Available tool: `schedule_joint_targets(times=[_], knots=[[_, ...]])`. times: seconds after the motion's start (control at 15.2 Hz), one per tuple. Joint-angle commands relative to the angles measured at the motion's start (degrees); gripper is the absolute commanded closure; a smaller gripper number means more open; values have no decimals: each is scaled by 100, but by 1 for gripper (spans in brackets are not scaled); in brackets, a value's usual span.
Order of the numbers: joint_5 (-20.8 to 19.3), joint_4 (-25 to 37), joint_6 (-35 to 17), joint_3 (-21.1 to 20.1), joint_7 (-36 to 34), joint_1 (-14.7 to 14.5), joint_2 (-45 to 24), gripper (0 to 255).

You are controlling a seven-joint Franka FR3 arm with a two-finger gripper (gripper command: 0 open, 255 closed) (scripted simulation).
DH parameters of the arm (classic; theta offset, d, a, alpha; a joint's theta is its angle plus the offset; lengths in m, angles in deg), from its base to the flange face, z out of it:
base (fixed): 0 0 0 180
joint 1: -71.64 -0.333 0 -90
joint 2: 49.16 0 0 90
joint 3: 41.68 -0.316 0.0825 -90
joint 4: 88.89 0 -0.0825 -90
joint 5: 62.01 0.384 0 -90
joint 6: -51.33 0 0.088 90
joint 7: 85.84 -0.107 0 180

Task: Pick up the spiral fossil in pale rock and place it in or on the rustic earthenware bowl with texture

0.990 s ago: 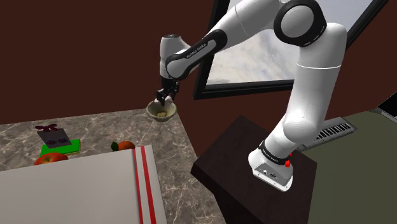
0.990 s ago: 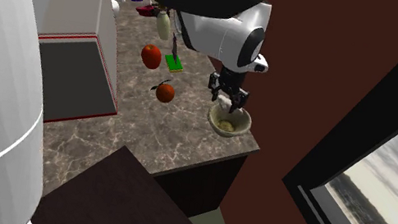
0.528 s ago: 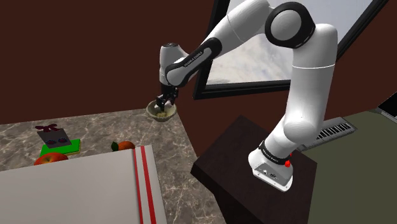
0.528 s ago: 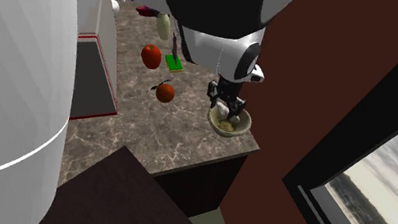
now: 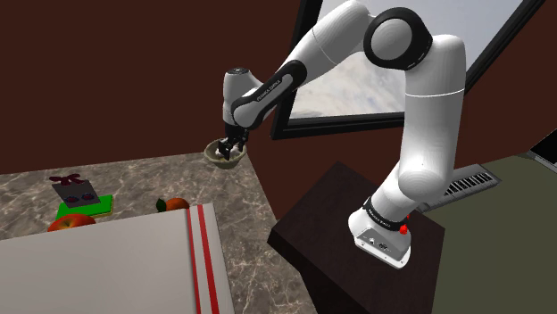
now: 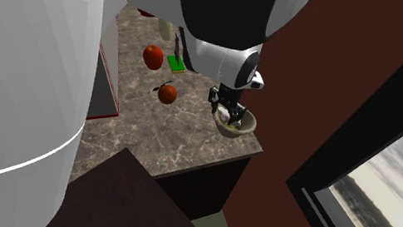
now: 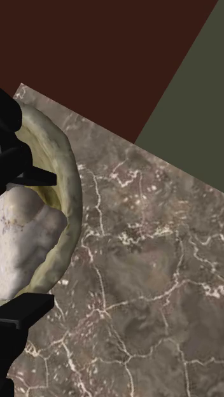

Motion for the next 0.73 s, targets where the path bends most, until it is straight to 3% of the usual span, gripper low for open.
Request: schedule_joint_targets(times=[0.0,0.13,0.2,0.53,0.66], knots=[[-4,-2,-9,16,2,12,-18,255],[-5,-2,-9,15,1,12,-18,255],[-5,-4,-10,15,2,13,-17,0],[-5,-2,-9,15,1,12,-18,0],[80,-5,283,-49,58,61,281,0]])
